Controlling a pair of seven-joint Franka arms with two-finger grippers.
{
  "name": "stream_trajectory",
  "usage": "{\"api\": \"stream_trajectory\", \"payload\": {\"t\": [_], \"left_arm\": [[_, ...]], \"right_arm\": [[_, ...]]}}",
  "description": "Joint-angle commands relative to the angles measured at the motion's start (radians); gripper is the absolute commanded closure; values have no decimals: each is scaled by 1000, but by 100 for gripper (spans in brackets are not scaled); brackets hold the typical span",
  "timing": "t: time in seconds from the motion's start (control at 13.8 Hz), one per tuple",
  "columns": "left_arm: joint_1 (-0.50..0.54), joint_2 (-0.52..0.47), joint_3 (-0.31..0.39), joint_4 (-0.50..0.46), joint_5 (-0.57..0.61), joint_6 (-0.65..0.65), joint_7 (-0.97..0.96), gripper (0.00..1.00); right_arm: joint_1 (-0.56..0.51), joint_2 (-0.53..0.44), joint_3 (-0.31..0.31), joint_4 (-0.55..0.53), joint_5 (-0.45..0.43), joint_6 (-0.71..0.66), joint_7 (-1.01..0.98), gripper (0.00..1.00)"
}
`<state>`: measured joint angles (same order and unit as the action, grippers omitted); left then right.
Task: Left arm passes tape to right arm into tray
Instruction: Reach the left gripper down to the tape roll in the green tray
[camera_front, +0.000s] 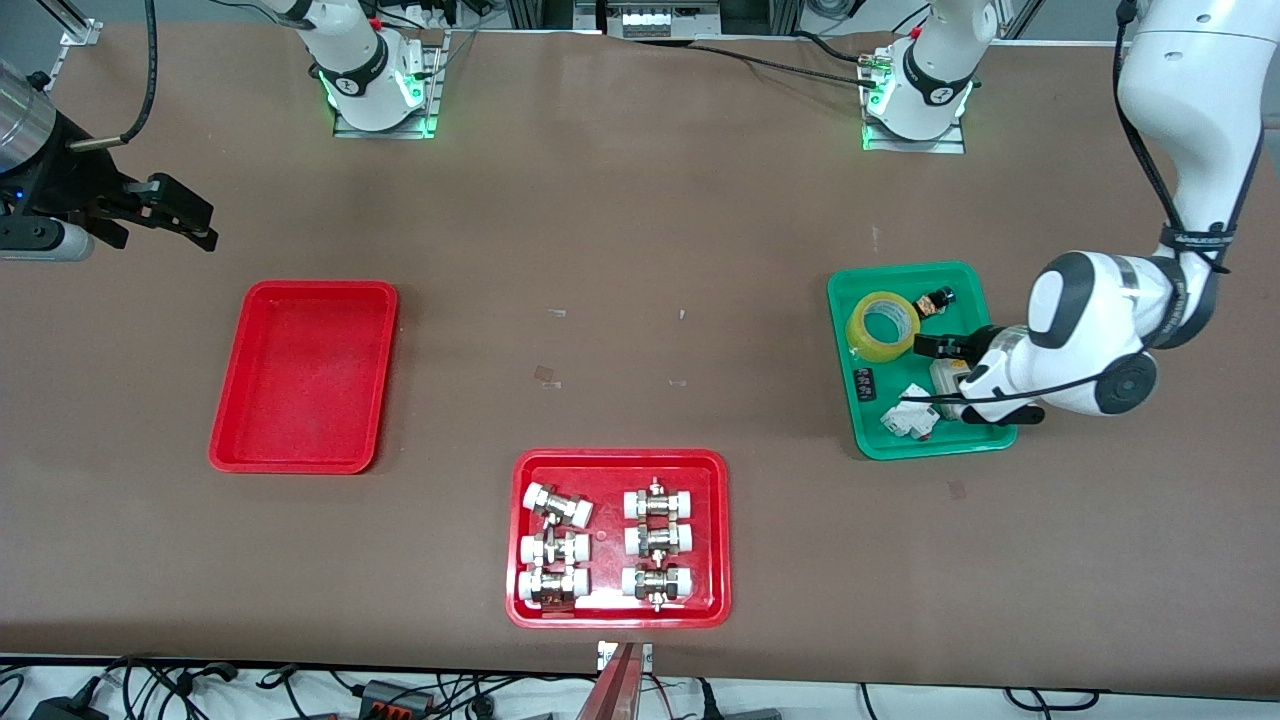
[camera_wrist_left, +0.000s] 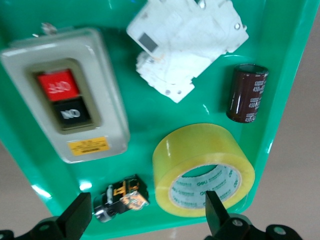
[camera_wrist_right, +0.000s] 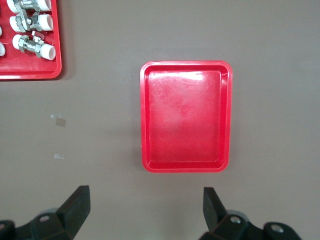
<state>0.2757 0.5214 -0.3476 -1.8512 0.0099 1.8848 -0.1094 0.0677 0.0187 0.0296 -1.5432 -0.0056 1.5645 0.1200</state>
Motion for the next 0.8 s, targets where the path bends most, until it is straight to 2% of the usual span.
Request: {"api": "stream_trajectory", "payload": {"t": [0.0, 0.43, 0.65, 0.72], "left_arm": [[4, -51, -27, -89, -2, 65, -67, 0], [11, -28, -25, -131, -1, 94, -108, 0], [8, -26, -27, -138, -1, 99, -122, 12], [8, -26, -25, -140, -1, 103, -122, 20]], "right_arm": [[-2, -6, 4, 8, -11, -17, 15, 0], [0, -3, 4, 6, -11, -15, 18, 0], [0, -3, 4, 8, -13, -15, 18, 0], [0, -3, 4, 6, -13, -15, 18, 0]]}}
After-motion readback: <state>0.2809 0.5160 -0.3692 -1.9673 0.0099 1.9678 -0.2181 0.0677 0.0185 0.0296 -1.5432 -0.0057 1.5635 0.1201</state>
